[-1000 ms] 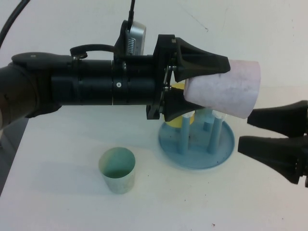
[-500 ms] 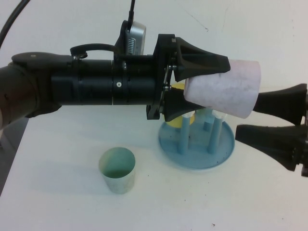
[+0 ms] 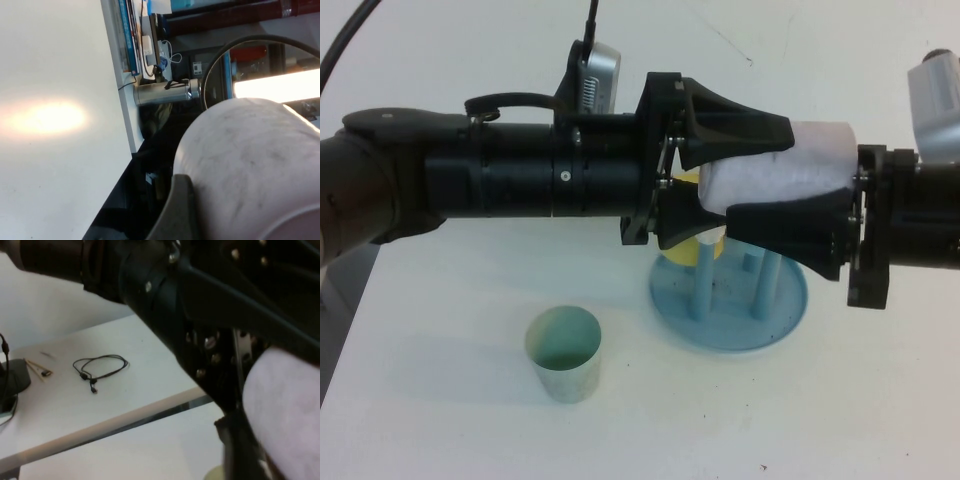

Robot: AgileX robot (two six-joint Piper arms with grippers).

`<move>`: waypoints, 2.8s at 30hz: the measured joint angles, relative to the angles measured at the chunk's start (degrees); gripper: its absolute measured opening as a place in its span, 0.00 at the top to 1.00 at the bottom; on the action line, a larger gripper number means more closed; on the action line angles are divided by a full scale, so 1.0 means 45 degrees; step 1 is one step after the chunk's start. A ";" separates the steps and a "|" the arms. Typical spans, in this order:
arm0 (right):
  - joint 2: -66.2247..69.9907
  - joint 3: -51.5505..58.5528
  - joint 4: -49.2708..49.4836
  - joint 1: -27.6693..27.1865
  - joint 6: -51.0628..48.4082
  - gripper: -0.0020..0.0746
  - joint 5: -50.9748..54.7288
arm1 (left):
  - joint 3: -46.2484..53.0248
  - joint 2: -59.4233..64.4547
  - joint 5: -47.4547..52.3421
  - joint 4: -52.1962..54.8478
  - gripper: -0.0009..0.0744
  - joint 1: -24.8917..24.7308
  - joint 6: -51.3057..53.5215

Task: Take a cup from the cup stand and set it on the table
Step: Hand over the cup, then place the cup on the table

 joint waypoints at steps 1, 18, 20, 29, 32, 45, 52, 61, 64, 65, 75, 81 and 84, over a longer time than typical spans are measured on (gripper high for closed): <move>0.0006 -0.0026 0.0033 0.0034 0.0053 0.68 -0.0096 | 0.0000 0.0000 0.0000 0.0032 0.22 0.0000 0.0125; 0.0056 -0.0076 0.0033 0.0095 0.0450 0.68 -0.0357 | -0.0046 0.0004 -0.0219 0.0058 0.22 0.0048 0.0427; 0.0056 -0.0076 0.0033 0.0095 0.0450 0.68 -0.0378 | -0.0046 0.0004 -0.0219 0.0058 0.22 0.0048 0.0659; 0.0056 -0.0127 -0.0019 0.0153 0.0231 0.69 -0.0274 | -0.0046 0.0075 0.0828 0.0055 0.14 0.0614 0.2187; 0.0056 -0.0127 -0.0016 0.0109 0.0375 0.69 -0.0458 | -0.0065 0.0075 0.1380 0.0055 0.09 0.1254 0.2411; -0.2464 -0.1409 -1.1637 -0.0126 0.9699 0.69 -0.1951 | -0.0065 0.0075 0.1430 0.3488 0.89 0.3474 0.3446; -0.1715 -0.2624 -1.8539 -0.0126 1.5216 0.69 0.0264 | 0.0057 -0.0311 0.0155 0.6179 0.98 0.3474 0.3556; 0.1506 -0.2718 -2.4239 -0.0126 1.9189 0.69 0.0457 | 0.2858 -0.4066 -0.3011 0.7476 0.99 0.3474 0.4063; 0.2419 -0.2805 -2.4397 -0.0126 1.9335 0.69 -0.0299 | 0.4002 -0.5524 -0.3652 0.7476 0.99 0.3474 0.4341; 0.2710 -0.2843 -2.4417 -0.0126 1.9357 0.69 -0.0489 | 0.4305 -0.5960 -0.3748 0.7499 0.99 0.3474 0.4371; 0.5538 -0.4083 -2.4417 -0.0126 1.8469 0.69 0.0940 | 0.6468 -0.6927 -0.2481 0.7471 0.99 0.3474 0.4703; 0.6114 -0.4673 -2.3714 -0.0126 1.7803 0.69 0.1364 | 0.6658 -0.6893 -0.2450 0.7496 0.99 0.3474 0.5566; 0.6131 -0.4813 -2.2988 -0.0126 1.7220 0.63 0.1246 | 0.6641 -0.6893 -0.2450 0.7496 0.99 0.3474 0.5773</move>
